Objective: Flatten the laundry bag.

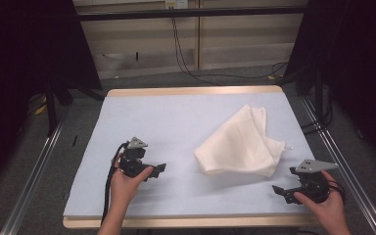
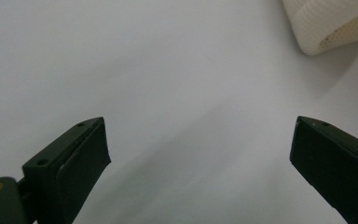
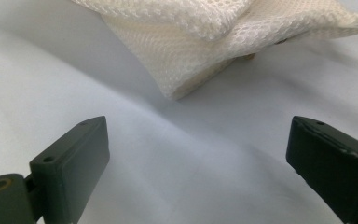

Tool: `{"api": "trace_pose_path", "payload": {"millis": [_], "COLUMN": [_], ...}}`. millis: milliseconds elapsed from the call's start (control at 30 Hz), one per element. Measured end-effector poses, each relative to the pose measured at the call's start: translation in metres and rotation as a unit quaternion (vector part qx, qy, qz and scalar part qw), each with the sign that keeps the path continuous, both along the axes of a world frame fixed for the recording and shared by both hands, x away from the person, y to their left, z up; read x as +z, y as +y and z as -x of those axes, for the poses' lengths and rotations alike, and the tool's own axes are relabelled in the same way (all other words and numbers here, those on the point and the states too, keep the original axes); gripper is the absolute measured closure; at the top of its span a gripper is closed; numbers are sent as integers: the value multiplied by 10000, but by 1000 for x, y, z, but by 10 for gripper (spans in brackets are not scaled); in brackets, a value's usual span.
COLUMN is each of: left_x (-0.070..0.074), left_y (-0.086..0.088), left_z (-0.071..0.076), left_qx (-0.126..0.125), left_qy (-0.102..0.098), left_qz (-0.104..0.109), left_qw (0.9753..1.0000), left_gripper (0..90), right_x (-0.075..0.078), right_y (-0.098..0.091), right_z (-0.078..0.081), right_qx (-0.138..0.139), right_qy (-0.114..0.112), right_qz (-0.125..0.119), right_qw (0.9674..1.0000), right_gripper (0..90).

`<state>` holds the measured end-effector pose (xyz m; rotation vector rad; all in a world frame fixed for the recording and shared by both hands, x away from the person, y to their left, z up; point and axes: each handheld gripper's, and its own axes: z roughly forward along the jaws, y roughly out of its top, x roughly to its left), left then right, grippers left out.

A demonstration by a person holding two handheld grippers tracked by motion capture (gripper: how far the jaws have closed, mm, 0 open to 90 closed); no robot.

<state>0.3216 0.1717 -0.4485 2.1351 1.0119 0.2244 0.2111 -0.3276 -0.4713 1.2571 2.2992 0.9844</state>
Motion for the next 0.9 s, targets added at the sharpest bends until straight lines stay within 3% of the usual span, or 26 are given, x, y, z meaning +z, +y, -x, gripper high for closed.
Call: {"api": "trace_pose_path", "payload": {"millis": [100,167,400,600,700,800,900], "left_x": [0,3,13,19,19,21,22], "left_y": [-4,-11,-32,-51,-56,-67,-72], "left_z": [0,1,7,16,18,23,26], "left_qx": [-153,-362,-658,-970,-1027,-1267,-1352], "left_qy": [49,103,-127,-282,-264,-291,-298], "left_qz": [11,-123,-283,-172,-162,-138,-101], "left_qw": [9999,9992,9973,9947,9942,9914,9903], "left_gripper": [35,35,25,14,14,13,11], "right_x": [0,0,-2,-3,-3,-3,-3], "right_y": [0,2,4,5,6,6,6], "right_z": [0,-1,-3,-4,-4,-5,-6], "right_qx": [-49,-27,-29,-49,-62,-73,-50], "right_qy": [-7,20,57,65,86,86,82], "right_qz": [-25,-30,-20,16,-17,-3,-3], "right_qw": [10000,10000,10000,10000,9999,9999,10000], "right_gripper": [55,54,50,47,42,39,39]}}
